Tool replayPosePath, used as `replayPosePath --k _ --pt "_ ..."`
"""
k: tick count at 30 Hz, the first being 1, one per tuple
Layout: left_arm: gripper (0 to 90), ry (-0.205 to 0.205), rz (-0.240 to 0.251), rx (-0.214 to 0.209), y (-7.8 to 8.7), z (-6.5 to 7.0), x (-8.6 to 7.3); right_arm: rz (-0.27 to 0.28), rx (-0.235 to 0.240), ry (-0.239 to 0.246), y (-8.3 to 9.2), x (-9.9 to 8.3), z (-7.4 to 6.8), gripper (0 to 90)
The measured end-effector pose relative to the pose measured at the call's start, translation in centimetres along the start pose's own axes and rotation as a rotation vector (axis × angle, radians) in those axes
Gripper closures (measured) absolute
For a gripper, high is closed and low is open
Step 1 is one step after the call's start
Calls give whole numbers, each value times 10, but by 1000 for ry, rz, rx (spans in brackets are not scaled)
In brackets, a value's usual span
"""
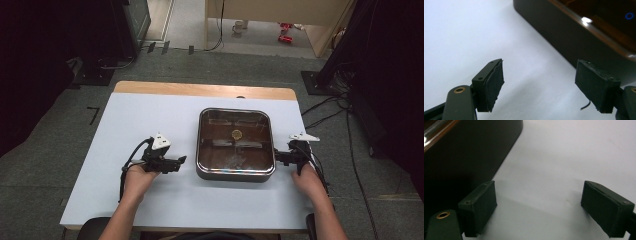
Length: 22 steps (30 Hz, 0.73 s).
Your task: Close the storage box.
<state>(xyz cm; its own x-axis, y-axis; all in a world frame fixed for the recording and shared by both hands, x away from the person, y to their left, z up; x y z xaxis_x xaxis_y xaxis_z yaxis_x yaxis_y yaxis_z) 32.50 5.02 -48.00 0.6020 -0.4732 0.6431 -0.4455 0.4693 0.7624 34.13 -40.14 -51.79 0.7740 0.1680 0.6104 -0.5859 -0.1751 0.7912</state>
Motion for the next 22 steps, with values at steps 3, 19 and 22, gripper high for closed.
replayPosePath --k 3,19,22 --pt "232 44 -13 -25 -5 -1 -8 0 0 0 0 0 0 127" --pt "181 -27 -26 7 -22 13 -25 0 0 0 0 0 0 127" --pt "178 -29 -27 11 -22 13 -25 0 0 0 0 0 0 127"
Point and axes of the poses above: each handheld gripper's, and its own axes: y roughly backward along the jaws, x roughly out of its top, z roughly to its right, the point moved 2 cm from there along -y, roughly forward along the jaws, and after that the axes turned 9 degrees about -z, right-handed, at the moved point
